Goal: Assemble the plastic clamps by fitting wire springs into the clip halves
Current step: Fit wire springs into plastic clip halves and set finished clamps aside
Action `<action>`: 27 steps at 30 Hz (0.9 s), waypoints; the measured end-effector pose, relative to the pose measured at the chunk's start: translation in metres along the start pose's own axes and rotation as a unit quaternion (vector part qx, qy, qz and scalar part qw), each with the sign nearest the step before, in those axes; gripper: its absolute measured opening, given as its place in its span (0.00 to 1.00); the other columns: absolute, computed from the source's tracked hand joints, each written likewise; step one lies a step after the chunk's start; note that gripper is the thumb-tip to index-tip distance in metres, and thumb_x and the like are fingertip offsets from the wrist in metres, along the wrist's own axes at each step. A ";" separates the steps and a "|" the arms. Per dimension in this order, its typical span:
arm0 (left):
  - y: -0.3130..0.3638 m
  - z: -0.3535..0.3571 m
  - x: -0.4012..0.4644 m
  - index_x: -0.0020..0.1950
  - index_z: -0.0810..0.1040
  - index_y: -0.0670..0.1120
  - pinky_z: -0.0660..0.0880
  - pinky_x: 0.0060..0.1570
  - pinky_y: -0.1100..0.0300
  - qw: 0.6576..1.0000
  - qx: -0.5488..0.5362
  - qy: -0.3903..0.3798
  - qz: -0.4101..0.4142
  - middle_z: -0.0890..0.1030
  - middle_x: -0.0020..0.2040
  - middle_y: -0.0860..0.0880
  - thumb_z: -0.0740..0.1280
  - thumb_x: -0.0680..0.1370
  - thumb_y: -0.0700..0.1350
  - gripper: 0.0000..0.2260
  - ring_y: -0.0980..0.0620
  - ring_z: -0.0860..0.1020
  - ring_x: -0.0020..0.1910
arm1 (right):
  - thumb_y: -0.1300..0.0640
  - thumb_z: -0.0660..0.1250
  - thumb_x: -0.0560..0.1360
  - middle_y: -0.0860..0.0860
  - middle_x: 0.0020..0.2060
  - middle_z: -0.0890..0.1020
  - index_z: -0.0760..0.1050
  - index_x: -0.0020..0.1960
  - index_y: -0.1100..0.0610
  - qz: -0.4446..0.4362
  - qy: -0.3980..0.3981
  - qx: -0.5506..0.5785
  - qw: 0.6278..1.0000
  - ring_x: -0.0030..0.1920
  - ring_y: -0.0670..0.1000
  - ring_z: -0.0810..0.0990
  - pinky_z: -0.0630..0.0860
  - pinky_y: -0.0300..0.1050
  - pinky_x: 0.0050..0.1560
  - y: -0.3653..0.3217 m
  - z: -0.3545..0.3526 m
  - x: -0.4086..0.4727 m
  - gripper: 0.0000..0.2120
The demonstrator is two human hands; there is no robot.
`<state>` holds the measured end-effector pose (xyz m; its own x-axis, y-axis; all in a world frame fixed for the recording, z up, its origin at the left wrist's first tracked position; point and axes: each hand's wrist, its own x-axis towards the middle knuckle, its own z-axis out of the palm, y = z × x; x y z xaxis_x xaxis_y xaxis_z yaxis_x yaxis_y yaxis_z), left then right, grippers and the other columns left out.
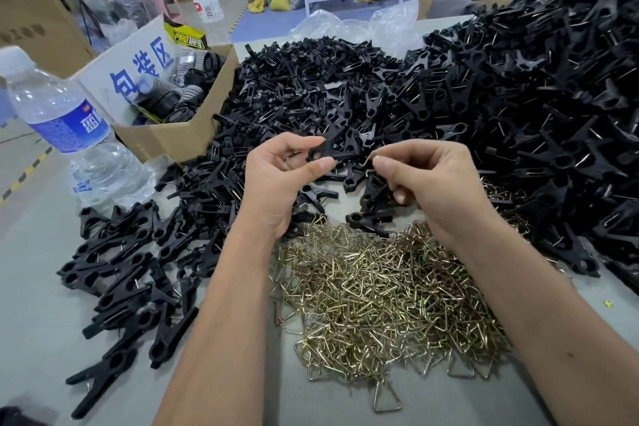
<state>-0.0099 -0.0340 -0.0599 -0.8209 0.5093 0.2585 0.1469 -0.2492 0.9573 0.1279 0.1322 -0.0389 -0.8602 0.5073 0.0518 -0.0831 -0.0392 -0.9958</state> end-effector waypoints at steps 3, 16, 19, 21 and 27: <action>0.000 0.005 -0.002 0.46 0.86 0.47 0.82 0.46 0.61 1.000 -0.001 -0.023 0.004 0.88 0.44 0.48 0.78 0.68 0.28 0.15 0.52 0.86 0.45 | 0.65 0.77 0.73 0.52 0.31 0.82 0.88 0.41 0.57 0.018 0.074 0.076 0.994 0.26 0.46 0.73 0.71 0.36 0.26 0.003 0.006 -0.001 0.05; 0.001 0.015 -0.006 0.45 0.84 0.43 0.83 0.46 0.55 0.997 -0.013 -0.070 -0.022 0.88 0.46 0.42 0.76 0.68 0.25 0.15 0.46 0.86 0.46 | 0.65 0.79 0.71 0.51 0.26 0.77 0.87 0.38 0.58 0.043 0.097 0.078 0.991 0.25 0.45 0.70 0.65 0.36 0.23 0.009 0.015 -0.003 0.05; 0.002 0.018 -0.007 0.46 0.84 0.41 0.83 0.45 0.55 0.996 -0.006 -0.081 -0.030 0.87 0.45 0.42 0.77 0.67 0.25 0.14 0.46 0.86 0.45 | 0.64 0.80 0.70 0.52 0.28 0.78 0.87 0.38 0.57 0.049 0.098 0.073 0.991 0.26 0.45 0.71 0.66 0.35 0.24 0.011 0.015 -0.001 0.05; 0.002 0.020 -0.008 0.46 0.85 0.42 0.85 0.45 0.51 0.996 0.005 -0.080 -0.033 0.87 0.44 0.41 0.78 0.67 0.27 0.14 0.45 0.86 0.44 | 0.63 0.80 0.70 0.51 0.29 0.79 0.87 0.38 0.56 0.054 0.083 0.071 0.993 0.26 0.44 0.71 0.67 0.34 0.25 0.011 0.012 -0.001 0.05; 0.000 0.020 -0.008 0.48 0.85 0.41 0.84 0.44 0.56 0.998 0.008 -0.060 -0.027 0.87 0.43 0.44 0.77 0.67 0.27 0.14 0.48 0.86 0.42 | 0.59 0.77 0.75 0.54 0.30 0.82 0.87 0.39 0.56 0.048 0.032 0.034 0.998 0.26 0.47 0.75 0.70 0.37 0.24 0.006 0.005 -0.001 0.06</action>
<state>0.0078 -0.0210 -0.0589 -0.7565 0.6159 0.2199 0.1146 -0.2063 0.9718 0.1260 0.1271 -0.0446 -0.8317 0.5529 -0.0511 -0.0379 -0.1483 -0.9882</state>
